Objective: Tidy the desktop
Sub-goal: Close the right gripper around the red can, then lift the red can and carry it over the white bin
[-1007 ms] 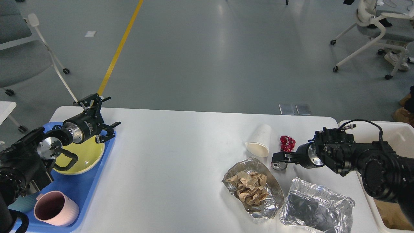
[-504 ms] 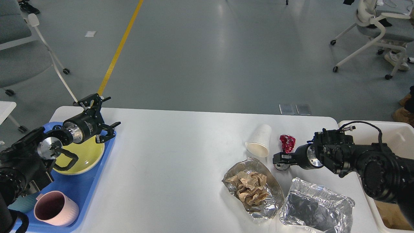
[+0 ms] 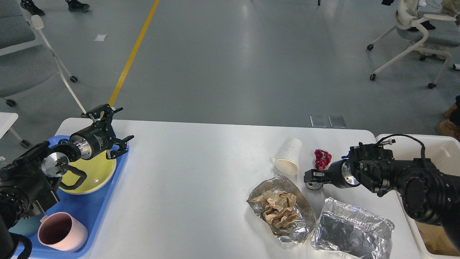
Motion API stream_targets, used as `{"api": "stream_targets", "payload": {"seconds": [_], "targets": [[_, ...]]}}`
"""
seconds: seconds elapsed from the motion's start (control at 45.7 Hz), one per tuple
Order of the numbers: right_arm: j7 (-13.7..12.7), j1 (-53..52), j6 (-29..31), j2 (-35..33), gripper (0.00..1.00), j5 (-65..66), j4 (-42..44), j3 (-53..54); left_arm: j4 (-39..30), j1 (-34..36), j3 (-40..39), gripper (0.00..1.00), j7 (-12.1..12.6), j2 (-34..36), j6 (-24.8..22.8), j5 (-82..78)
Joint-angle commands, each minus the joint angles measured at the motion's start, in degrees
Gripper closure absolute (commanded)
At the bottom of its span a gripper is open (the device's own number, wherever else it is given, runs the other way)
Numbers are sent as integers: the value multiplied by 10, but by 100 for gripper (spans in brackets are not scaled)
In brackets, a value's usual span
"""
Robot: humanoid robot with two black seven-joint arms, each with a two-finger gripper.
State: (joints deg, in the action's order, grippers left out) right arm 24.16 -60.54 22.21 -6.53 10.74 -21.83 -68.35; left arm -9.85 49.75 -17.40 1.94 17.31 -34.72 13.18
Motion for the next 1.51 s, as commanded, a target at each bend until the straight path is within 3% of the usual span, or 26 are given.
{"api": "stream_targets", "payload": {"seconds": [0.0,0.088,0.241,0.35,0.416,0.525,0.766,0.898,0.985,1.489], "targets": [[0,-33,72,-17,54,0,-2,-2,0,0,0,4,0,0,0,0],[0,-66,144,-30,55,0,-2,-1,0,0,0,4,0,0,0,0],[0,-130,230,-48,65,2,-16,-10,0,0,0,4,0,0,0,0],[1,-186,288,-73,66,4,-36,-19,0,0,0,4,0,0,0,0],[2,-220,328,-80,73,5,-45,-25,0,0,0,4,0,0,0,0],[2,-278,328,-86,81,6,-52,-41,0,0,0,4,0,0,0,0],[3,-404,328,-92,85,7,-52,-63,0,0,0,4,0,0,0,0],[2,-423,328,-94,88,9,-52,-64,0,0,1,4,0,0,0,0],[2,-423,328,-105,100,10,-51,-82,0,0,0,4,0,0,0,0],[2,-410,328,-198,100,46,-50,-123,0,0,0,4,0,0,0,0]]}}
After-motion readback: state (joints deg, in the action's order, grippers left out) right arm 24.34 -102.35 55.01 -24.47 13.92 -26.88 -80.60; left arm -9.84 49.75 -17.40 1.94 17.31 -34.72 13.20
